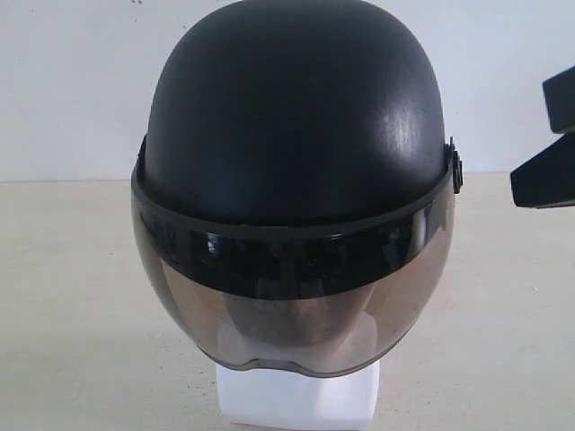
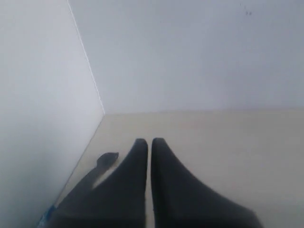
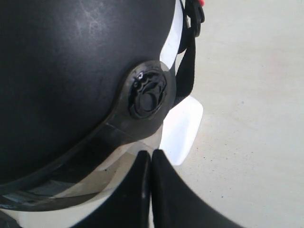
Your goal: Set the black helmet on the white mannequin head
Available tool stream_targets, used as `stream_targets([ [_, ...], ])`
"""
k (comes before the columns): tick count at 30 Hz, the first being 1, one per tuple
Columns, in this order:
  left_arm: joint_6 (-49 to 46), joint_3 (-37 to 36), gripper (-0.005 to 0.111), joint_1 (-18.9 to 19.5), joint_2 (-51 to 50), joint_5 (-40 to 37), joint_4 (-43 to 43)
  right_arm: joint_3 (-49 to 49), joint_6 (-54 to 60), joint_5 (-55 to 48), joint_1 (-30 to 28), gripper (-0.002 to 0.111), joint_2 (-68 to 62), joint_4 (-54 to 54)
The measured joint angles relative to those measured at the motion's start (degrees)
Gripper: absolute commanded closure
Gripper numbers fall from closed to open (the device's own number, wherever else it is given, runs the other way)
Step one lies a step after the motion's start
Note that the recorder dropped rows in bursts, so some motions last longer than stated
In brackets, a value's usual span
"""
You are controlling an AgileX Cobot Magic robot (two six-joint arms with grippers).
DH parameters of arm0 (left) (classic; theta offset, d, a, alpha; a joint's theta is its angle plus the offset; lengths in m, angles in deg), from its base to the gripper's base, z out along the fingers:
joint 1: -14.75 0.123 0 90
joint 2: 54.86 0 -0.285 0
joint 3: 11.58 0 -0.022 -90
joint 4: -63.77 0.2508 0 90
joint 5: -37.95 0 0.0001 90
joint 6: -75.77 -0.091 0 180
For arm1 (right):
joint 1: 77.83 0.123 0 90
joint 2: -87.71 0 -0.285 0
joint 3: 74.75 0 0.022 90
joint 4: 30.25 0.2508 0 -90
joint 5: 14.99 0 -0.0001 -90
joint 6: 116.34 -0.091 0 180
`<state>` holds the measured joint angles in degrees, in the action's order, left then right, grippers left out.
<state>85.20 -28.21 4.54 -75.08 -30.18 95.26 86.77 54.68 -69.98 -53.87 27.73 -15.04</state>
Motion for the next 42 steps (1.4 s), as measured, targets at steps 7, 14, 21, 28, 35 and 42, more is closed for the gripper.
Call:
stream_targets([
  [7,2.6,-10.6,0.102,0.0,9.3,20.8,-8.4,0.0,0.0,0.0,0.0,0.108,0.0,0.0],
  [14,11.2,-27.5,0.102,0.0,10.5,42.2,-12.9,0.0,0.0,0.0,0.0,0.108,0.0,0.0],
  [21,21.9,-44.8,0.102,0.0,10.4,65.1,-15.6,0.0,0.0,0.0,0.0,0.108,0.0,0.0],
  [28,26.5,-59.0,0.102,0.6,12.2,79.7,-17.0,0.0,0.0,-0.1,0.0,0.108,0.0,0.0],
  [35,35.7,-60.3,0.102,2.9,12.2,82.5,-25.6,0.0,0.0,0.0,0.0,0.108,0.0,0.0],
  [42,40.5,-60.4,0.102,2.9,12.2,65.3,-32.9,0.0,0.0,0.1,0.0,0.108,0.0,0.0],
])
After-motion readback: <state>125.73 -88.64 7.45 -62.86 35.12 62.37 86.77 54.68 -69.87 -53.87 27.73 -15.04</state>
